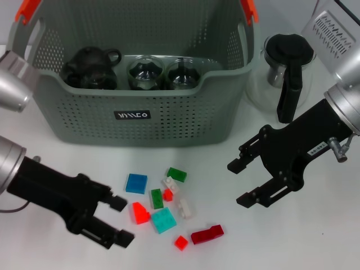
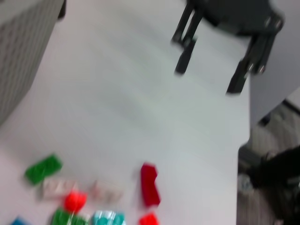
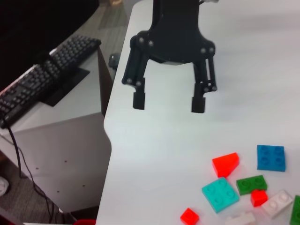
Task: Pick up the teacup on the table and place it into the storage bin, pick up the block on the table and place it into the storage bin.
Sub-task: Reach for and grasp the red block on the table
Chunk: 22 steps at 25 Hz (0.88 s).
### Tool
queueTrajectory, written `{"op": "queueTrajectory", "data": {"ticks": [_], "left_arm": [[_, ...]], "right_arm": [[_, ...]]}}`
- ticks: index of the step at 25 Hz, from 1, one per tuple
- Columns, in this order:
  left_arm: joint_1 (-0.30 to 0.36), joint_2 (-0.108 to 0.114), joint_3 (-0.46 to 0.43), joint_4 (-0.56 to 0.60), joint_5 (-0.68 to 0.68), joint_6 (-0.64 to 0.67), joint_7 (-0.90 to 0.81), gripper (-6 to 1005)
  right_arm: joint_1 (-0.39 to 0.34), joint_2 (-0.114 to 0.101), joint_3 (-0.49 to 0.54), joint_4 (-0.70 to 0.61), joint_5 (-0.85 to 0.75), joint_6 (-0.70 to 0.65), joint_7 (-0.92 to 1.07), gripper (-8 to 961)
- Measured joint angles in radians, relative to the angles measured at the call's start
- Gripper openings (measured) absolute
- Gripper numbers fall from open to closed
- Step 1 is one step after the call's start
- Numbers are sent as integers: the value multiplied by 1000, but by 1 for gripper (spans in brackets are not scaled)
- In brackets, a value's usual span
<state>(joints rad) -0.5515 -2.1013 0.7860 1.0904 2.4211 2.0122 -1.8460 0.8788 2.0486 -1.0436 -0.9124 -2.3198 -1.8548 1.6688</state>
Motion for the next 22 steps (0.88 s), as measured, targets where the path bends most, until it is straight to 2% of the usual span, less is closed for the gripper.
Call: {"op": "queueTrajectory", "data": {"ticks": [3,9,16,22], "left_arm": [[2,-3,-29,-31,-69,-2,40,890],[29,3,-147,-100,-276,9,206,890],[62,-5,-182,-118,-309,-1,292,891],[68,-10,-193,-135,-317,-26,329,891]], "right_arm": [[1,1,7,2,18,-4,-20,696],[-7,7,9,4,33,-7,-19,687],[-10,17,-7,4,3,-10,-5,637],[0,41,-49,6,-51,2,-4,637]]}}
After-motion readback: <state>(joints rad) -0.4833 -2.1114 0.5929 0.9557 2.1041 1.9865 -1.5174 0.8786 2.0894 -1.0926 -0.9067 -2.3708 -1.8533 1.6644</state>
